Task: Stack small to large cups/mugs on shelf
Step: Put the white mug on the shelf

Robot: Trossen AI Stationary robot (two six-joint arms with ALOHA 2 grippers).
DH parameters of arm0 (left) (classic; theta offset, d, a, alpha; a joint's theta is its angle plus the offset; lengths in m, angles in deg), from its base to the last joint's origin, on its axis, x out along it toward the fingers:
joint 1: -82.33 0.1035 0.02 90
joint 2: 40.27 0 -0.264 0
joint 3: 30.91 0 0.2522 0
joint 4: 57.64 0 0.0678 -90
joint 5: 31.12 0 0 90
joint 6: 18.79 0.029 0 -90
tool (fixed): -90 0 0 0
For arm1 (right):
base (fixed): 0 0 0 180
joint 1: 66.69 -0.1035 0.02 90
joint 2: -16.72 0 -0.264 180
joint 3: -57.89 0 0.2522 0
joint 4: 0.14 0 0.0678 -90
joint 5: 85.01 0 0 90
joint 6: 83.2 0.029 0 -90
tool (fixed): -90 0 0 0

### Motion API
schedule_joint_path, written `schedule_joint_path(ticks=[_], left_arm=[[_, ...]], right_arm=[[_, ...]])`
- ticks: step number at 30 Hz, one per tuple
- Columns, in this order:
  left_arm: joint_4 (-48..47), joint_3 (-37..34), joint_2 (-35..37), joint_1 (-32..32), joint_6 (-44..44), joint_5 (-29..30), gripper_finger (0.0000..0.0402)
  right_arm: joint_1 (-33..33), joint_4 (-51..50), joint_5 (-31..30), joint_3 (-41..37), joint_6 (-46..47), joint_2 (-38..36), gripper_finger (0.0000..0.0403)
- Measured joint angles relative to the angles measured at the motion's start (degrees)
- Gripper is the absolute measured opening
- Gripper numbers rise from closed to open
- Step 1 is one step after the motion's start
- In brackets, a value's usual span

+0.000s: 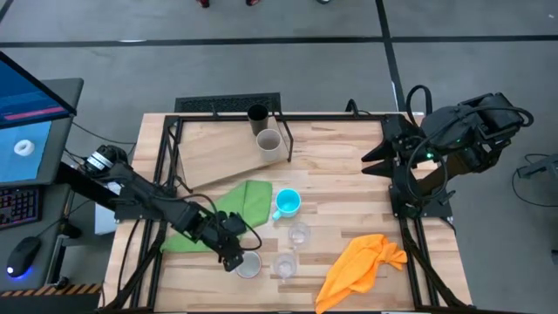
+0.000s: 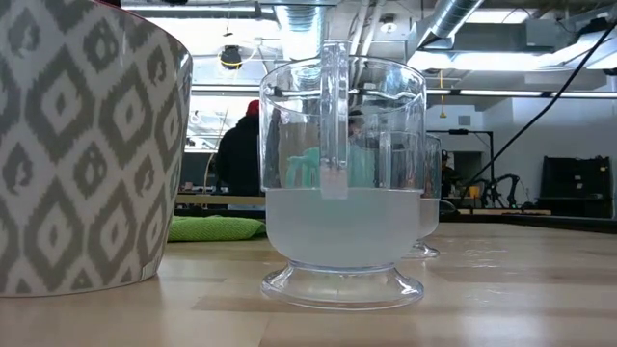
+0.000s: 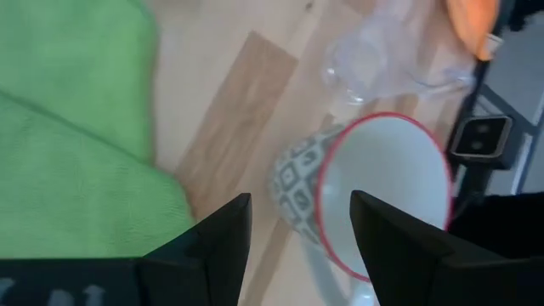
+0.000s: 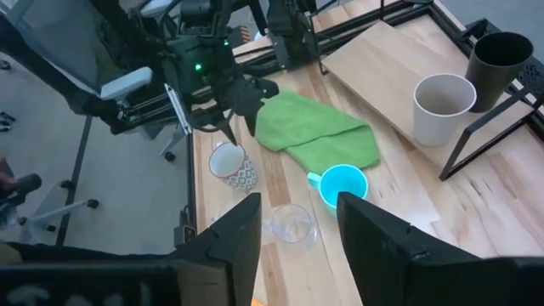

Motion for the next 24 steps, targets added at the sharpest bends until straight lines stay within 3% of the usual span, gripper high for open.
schedule_joint_path(ticks=[15, 18, 24], left_arm=[[0.18, 0.11, -7.41, 0.56, 3.14, -7.67, 0.0181], [-0.49, 0.09, -7.52, 0.76, 2.92, -8.4, 0.0142], [-2.17, 0.01, -7.58, 0.81, 1.89, -8.97, 0.002]], right_arm=[[0.26, 0.01, 0.01, 0.02, 0.92, 0.51, 0.0175], [0.26, 0.0, 0.0, 0.03, 0.94, 0.66, 0.0175], [0.26, 0.0, 0.02, 0.02, 0.94, 0.81, 0.0175]])
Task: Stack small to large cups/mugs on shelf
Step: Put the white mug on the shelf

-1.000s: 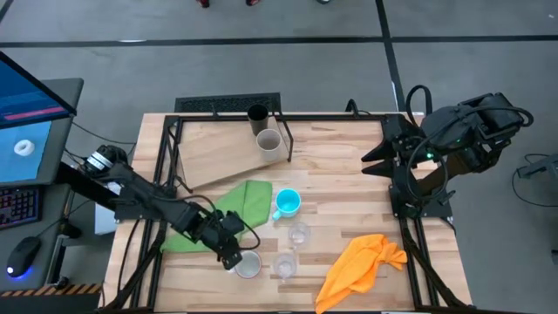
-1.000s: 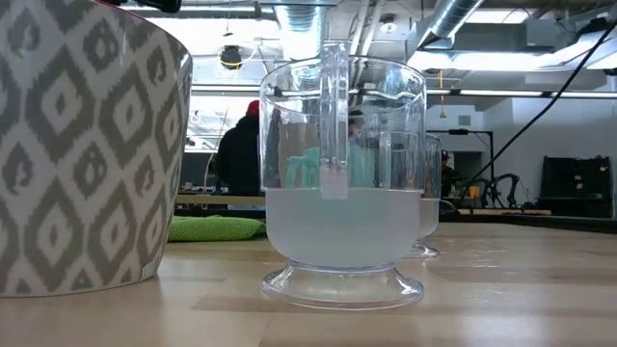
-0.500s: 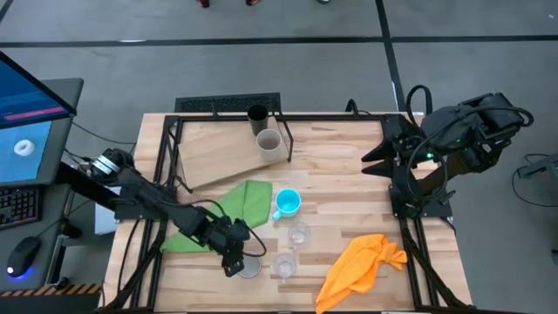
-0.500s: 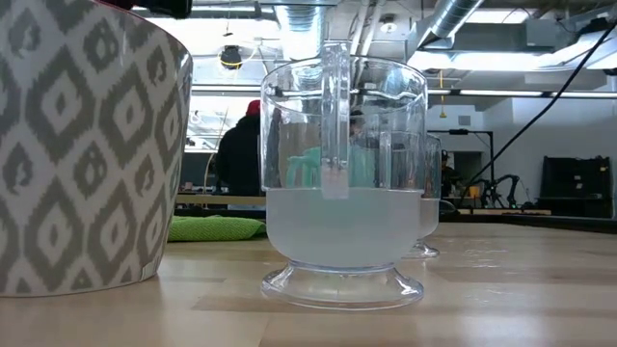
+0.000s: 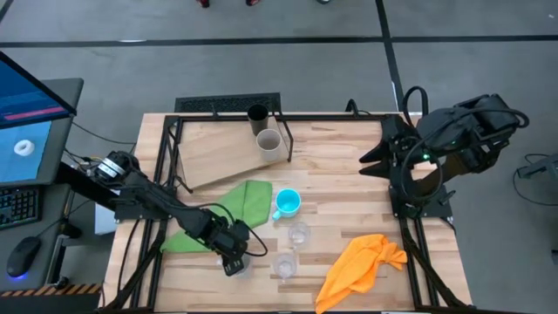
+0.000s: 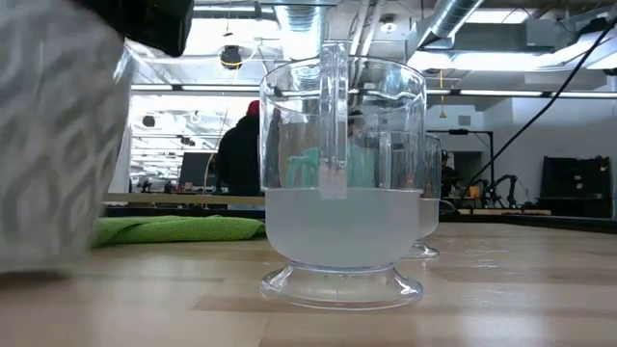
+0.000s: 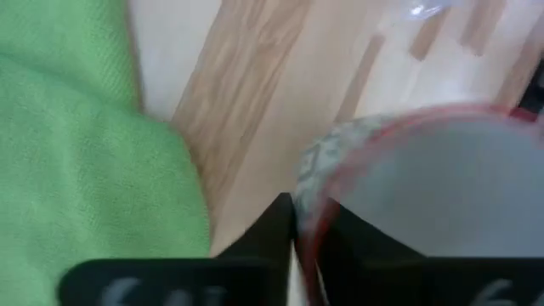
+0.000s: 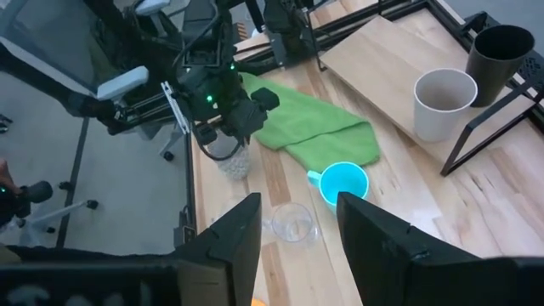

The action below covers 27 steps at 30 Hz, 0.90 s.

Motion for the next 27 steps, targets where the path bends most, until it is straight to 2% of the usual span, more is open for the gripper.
schedule_joint_path(ticks=[11, 15, 21, 27], left_arm=[[0.21, 0.17, 0.02, -0.02, -2.85, 0.04, 0.001], [-1.97, 2.71, 0.35, -0.02, -3.18, 1.59, 0.0009], [-6.93, 9.99, 2.0, 0.33, -2.03, 6.3, 0.0009], [-10.53, 19.67, 6.13, 0.33, -0.44, 17.02, 0.0009]], right_arm=[[0.0, 0.0, 0.0, 0.0, 0.0, -0.03, 0.0175], [0.0, 0.0, 0.0, 0.0, 0.0, -0.03, 0.0175], [-0.04, 0.03, -1.46, 0.0, 0.0, -0.03, 0.0175], [-0.04, 0.04, -4.37, 0.0, -0.02, -0.03, 0.0175]])
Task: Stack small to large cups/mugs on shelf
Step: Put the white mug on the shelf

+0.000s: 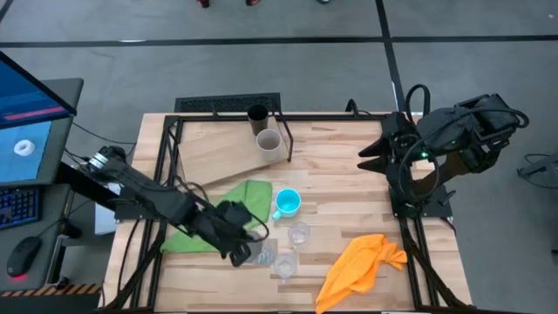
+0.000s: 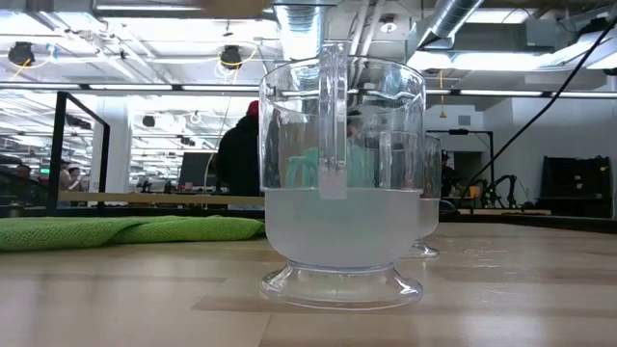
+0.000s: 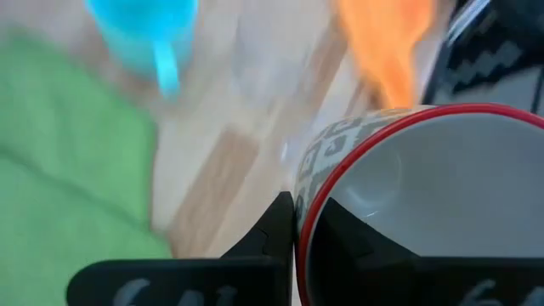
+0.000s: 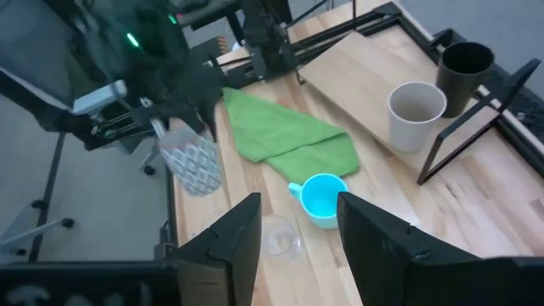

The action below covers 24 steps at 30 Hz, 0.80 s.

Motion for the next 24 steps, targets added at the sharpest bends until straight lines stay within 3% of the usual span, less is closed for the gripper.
schedule_joint_path(ticks=[7, 14, 19, 24], left_arm=[[-0.89, 10.41, 5.19, 0.0, 6.28, 13.7, 0.001], [-0.02, 15.71, 10.63, -1.93, 12.21, 26.39, 0.001], [6.0, 16.01, 13.43, -3.14, 18.93, 31.04, 0.001], [12.67, 16.01, 14.74, -3.45, 26.22, 31.76, 0.001]], right_arm=[[0.0, 0.04, -0.54, 0.0, 0.0, 0.0, 0.0175], [-0.04, 0.07, -0.59, 0.0, 0.0, 0.0, 0.0175], [-0.02, 0.07, -0.59, 0.0, -0.04, 0.0, 0.0175], [-0.02, 0.07, -0.59, 0.0, -0.03, 0.0, 0.0175]])
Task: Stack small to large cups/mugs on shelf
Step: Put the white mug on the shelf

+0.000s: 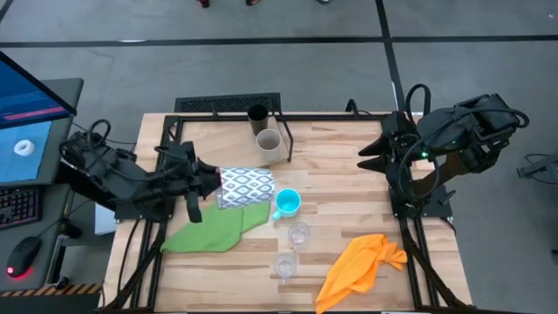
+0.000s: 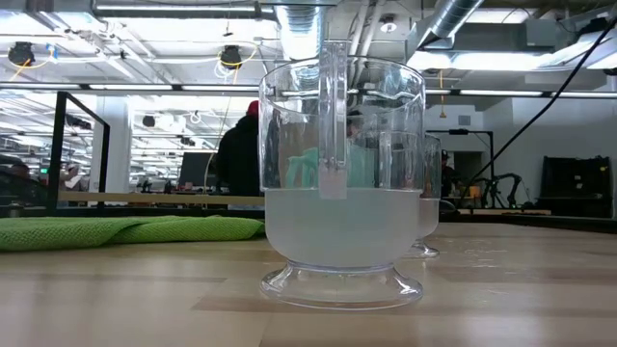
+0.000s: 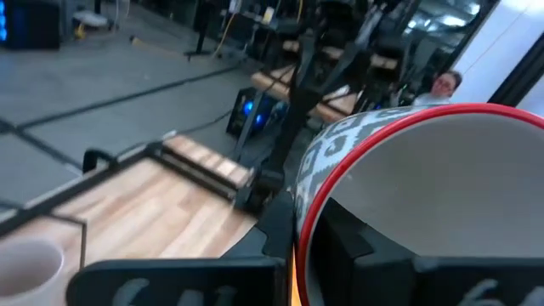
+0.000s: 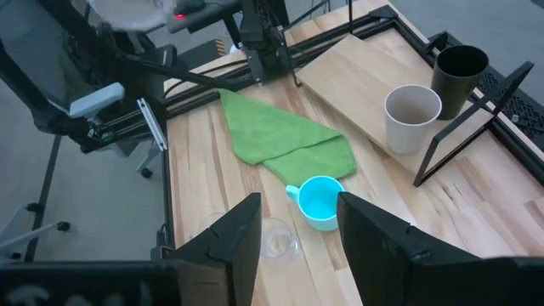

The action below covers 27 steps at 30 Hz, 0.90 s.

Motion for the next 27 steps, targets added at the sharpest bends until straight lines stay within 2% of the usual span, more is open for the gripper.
schedule_joint_path(ticks=[4, 15, 20, 24, 27], left_arm=[[2.89, 0.02, -0.02, 0.0, 4.23, 0.14, 0.0011], [2.75, 0.0, 0.26, 0.0, 5.59, 1.42, 0.0011], [1.52, 0.0, 1.82, 0.25, 5.97, 7.96, 0.0011], [-3.69, 0.0, 3.36, 2.96, 4.5, 14.36, 0.0011], [-10.55, 0.0, 4.53, 8.4, 0.3, 13.63, 0.0011]], right_arm=[[0.0, 0.0, 0.0, 0.0, 0.0, 0.0, 0.0175], [0.02, 0.0, 0.0, 0.0, -0.02, 0.0, 0.0175], [0.02, 0.0, -0.02, 0.0, -0.01, 0.0, 0.0175], [0.02, 0.0, -0.02, 0.0, -0.02, 0.0, 0.0175], [0.02, 0.0, -0.02, 0.0, 0.01, 0.0, 0.0175]])
